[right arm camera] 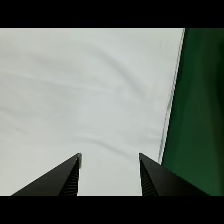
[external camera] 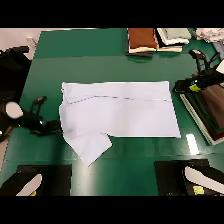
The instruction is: Fold the shirts.
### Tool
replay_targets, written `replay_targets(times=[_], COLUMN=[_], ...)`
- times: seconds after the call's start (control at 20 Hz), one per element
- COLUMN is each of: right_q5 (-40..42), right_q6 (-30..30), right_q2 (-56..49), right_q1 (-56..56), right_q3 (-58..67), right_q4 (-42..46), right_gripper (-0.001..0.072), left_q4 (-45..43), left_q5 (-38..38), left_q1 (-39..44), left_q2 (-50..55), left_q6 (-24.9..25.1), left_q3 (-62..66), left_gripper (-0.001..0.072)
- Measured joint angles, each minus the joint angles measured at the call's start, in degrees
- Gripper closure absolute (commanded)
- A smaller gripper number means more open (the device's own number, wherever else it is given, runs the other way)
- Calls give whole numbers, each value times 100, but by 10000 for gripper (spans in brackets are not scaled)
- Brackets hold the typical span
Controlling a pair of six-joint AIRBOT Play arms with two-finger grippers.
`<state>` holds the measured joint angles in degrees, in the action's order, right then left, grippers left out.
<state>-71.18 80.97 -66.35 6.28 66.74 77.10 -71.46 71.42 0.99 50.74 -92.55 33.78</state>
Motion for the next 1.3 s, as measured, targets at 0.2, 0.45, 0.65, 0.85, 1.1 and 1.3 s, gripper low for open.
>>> replay_targets(times=[0.2,0.45,0.65,0.85,1.1,1.3], right_q5=[129,144,107,-186,-710,-831], right_q6=[0,4,7,4,-26,-208], right_q2=[271,369,387,393,697,914], right_q1=[0,0,0,76,920,2118], right_q3=[-131,-168,-175,-192,-1084,-2426], right_q4=[-68,-122,-343,-378,-48,-15], right_gripper=[283,284,284,284,190,160], left_q4=[817,1937,2341,2490,2135,1998], left_q5=[-492,-1064,-1346,-1163,-846,-765], left_q1=[0,-4,-4,0,0,0], left_q2=[-286,-387,-382,-391,-391,-391], left_q6=[-39,289,699,1036,1165,1191], left_q3=[-896,-1440,-1593,-1349,-844,-715], left_gripper=[173,176,680,680,680,680])
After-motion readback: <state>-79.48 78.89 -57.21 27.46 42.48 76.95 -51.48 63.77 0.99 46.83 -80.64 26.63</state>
